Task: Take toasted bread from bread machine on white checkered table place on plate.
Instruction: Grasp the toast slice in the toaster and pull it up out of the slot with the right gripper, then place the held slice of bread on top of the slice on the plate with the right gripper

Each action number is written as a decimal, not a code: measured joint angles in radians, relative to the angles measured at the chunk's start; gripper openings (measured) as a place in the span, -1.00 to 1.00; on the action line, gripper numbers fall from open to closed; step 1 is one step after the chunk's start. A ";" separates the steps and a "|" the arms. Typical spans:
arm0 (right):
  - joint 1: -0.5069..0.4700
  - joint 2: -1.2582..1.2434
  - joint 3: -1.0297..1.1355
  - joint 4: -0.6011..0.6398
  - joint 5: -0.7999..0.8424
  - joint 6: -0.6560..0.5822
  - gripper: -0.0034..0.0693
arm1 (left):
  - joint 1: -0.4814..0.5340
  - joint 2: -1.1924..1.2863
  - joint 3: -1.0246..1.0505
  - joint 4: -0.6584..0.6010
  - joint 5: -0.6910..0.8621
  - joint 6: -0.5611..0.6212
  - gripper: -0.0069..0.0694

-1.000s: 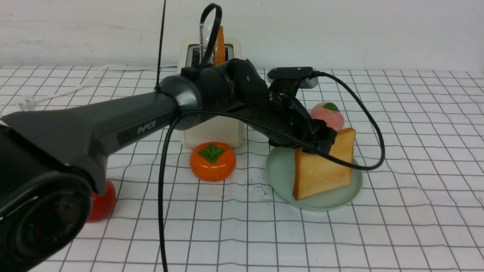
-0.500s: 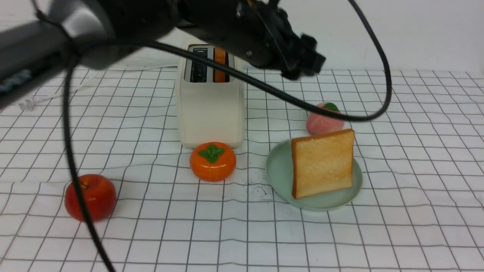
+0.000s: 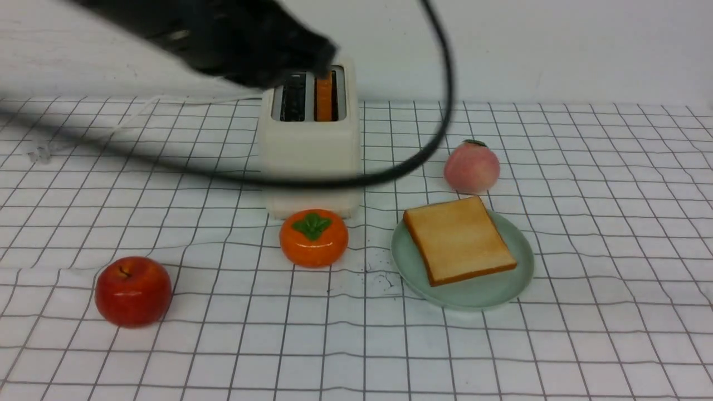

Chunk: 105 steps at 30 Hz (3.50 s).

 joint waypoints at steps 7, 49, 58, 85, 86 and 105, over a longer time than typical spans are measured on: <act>0.137 0.287 -0.109 0.038 -0.064 -0.020 -0.82 | 0.000 -0.418 0.393 0.046 -0.175 -0.101 -0.85; 0.446 1.521 -1.298 -0.790 -0.551 0.724 -0.28 | 0.000 -0.706 0.631 0.179 -0.302 -0.284 -0.85; 0.446 1.517 -1.298 -0.808 -0.592 0.760 -0.58 | 0.000 -0.706 0.631 0.179 -0.302 -0.269 -0.85; 0.179 0.730 -0.853 -0.186 0.164 0.076 -0.58 | 0.000 -0.696 0.632 -0.204 -0.027 0.123 -0.85; 0.179 0.730 -0.853 -0.178 0.163 0.072 -0.58 | 0.000 -0.695 0.632 -0.211 -0.024 0.130 -0.85; -0.057 1.033 -0.181 0.944 -0.367 -0.693 -0.58 | 0.000 -0.591 0.632 -0.300 0.002 0.203 -0.85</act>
